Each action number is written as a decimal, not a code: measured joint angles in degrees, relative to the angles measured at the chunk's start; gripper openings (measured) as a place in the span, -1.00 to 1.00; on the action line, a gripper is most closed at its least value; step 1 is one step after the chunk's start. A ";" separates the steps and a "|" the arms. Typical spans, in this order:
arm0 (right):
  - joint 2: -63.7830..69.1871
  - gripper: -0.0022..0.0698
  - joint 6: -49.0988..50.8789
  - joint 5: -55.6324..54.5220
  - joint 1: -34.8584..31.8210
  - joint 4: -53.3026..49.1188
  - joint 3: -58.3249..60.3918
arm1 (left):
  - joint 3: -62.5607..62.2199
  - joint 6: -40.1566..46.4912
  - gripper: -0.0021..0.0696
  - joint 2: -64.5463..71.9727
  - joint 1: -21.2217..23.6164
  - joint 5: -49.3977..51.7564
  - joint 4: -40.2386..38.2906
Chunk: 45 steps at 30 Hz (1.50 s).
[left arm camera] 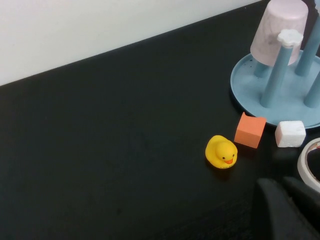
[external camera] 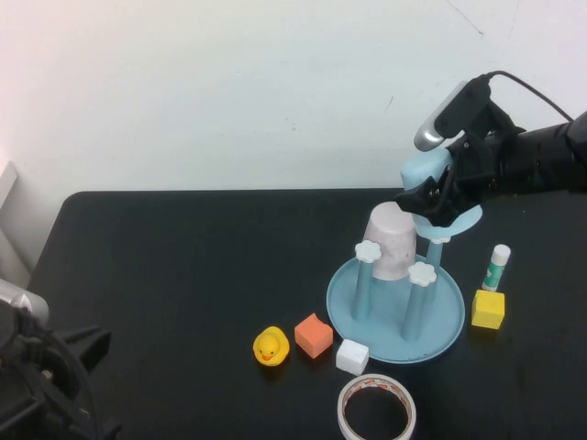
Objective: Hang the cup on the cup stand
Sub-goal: Place the cup on the cup holder
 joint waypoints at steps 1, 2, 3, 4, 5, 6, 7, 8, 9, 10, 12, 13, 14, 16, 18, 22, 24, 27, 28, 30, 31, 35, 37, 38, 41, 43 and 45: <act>0.00 0.74 0.00 -0.15 0.00 0.00 0.00 | 0.00 0.00 -0.94 0.00 0.00 0.00 0.02; 0.00 0.74 -0.15 -0.28 0.00 0.00 0.00 | 0.00 0.00 -0.94 0.00 0.00 0.00 0.02; 0.00 0.74 -0.14 -0.40 -0.01 0.00 0.00 | 0.00 0.00 -0.94 0.00 0.00 0.00 0.14; 0.00 0.74 -0.14 -0.40 -0.01 0.00 0.00 | 0.00 0.00 -0.94 0.00 0.00 0.00 0.14; 0.00 0.74 -0.18 -0.40 -0.01 0.00 0.00 | 0.00 0.00 -0.94 0.00 0.00 0.00 0.14; 0.00 0.74 -0.18 -0.48 -0.01 0.00 0.00 | 0.00 0.00 -0.94 0.00 0.00 0.00 0.14; 0.00 0.74 -0.18 -0.48 -0.01 0.00 0.00 | 0.00 0.00 -0.94 0.00 0.00 0.00 0.14; 0.00 0.74 -0.18 -0.48 -0.01 0.00 0.00 | 0.00 0.00 -0.94 0.00 0.00 0.00 0.14; 0.00 0.74 -0.18 -0.48 -0.01 0.00 0.00 | 0.00 0.00 -0.94 0.00 0.00 0.00 0.14; 0.00 0.74 -0.18 -0.48 -0.01 0.00 0.00 | 0.00 0.00 -0.94 0.00 0.00 0.00 0.14; 0.00 0.74 -0.18 -0.48 -0.01 0.00 0.00 | 0.00 0.00 -0.94 0.00 0.00 0.00 0.14; 0.00 0.74 -0.18 -0.48 -0.01 0.00 0.00 | 0.00 0.00 -0.94 0.00 0.00 0.00 0.14; 0.00 0.74 -0.18 -0.48 -0.01 0.00 0.00 | 0.00 0.00 -0.94 0.00 0.00 0.00 0.14; 0.12 0.74 -0.18 -0.48 -0.01 -0.12 0.00 | 0.00 0.00 -0.94 0.00 0.00 0.00 0.14; 0.54 0.74 -0.18 -0.48 -0.01 -0.35 0.00 | 0.00 0.00 -0.94 0.00 0.00 0.00 0.14; 2.09 0.74 0.28 0.32 -0.01 -0.36 0.00 | 0.00 0.00 -0.94 0.00 0.00 0.00 0.14; 3.00 0.74 0.82 0.32 -0.01 -0.46 0.00 | 0.00 0.00 -0.94 0.00 0.00 0.00 0.14; 3.67 0.74 1.03 0.32 -0.01 -0.44 0.00 | 0.00 0.00 -0.94 0.00 0.00 0.00 0.14; 3.82 0.74 1.03 0.32 -0.01 -0.44 0.00 | 0.00 0.00 -0.94 0.00 0.00 0.00 0.14; 4.19 0.74 1.03 0.32 -0.01 -0.44 0.00 | 0.00 0.00 -0.94 0.00 0.00 0.00 0.14; 4.39 0.74 1.12 0.32 -0.01 -0.44 0.00 | 0.00 0.00 -0.94 0.00 0.00 0.00 0.14; 4.42 0.82 1.12 0.32 -0.01 -0.44 0.00 | 0.09 0.00 -0.94 0.00 0.00 0.00 0.14; 4.42 0.87 1.12 0.59 -0.12 -0.44 0.00 | 0.09 0.00 -0.94 0.00 0.00 0.00 0.14; 4.42 0.88 1.12 0.91 -0.24 -0.44 0.00 | 0.09 0.00 -0.94 0.00 0.00 0.00 0.14; 4.42 0.90 2.65 2.98 -1.03 -1.28 0.00 | 0.09 0.00 -0.94 0.00 0.00 0.29 0.14; 3.82 0.90 4.26 4.73 -2.08 -2.57 0.00 | 0.09 0.00 -0.94 0.00 0.00 1.49 0.14; 2.71 0.90 7.14 7.33 -3.81 -3.38 0.00 | 0.09 0.00 -0.94 -0.12 0.00 2.96 -0.26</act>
